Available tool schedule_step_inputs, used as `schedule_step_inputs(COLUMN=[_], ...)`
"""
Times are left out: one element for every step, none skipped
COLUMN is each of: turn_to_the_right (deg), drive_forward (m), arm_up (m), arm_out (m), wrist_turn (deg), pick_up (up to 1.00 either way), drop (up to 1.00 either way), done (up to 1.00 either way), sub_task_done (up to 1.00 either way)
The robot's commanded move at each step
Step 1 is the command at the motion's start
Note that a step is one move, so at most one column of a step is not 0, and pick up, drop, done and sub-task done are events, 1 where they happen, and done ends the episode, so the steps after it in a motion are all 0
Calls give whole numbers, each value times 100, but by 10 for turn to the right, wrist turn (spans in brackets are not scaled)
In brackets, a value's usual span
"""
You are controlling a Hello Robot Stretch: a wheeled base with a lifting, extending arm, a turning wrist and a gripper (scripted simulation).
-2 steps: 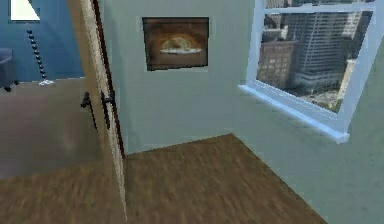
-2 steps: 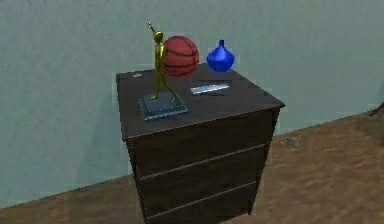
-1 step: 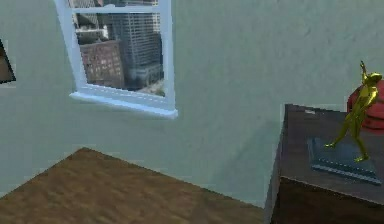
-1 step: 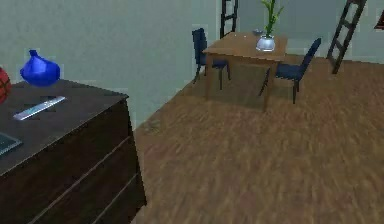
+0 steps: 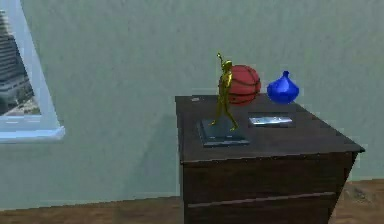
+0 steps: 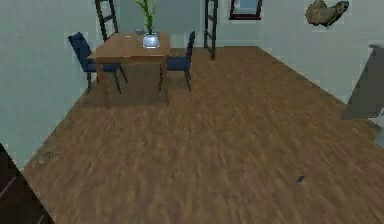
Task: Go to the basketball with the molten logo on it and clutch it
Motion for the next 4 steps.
schedule_step_inputs(turn_to_the_right=[0,-450,-210,0], drive_forward=[45,0,0,0], arm_up=[0,0,0,50], arm_out=[0,0,0,0], wrist_turn=[0,0,0,0], pick_up=[0,0,0,0], drop=[0,0,0,0], done=[0,0,0,0], sub_task_done=[0,0,0,0])
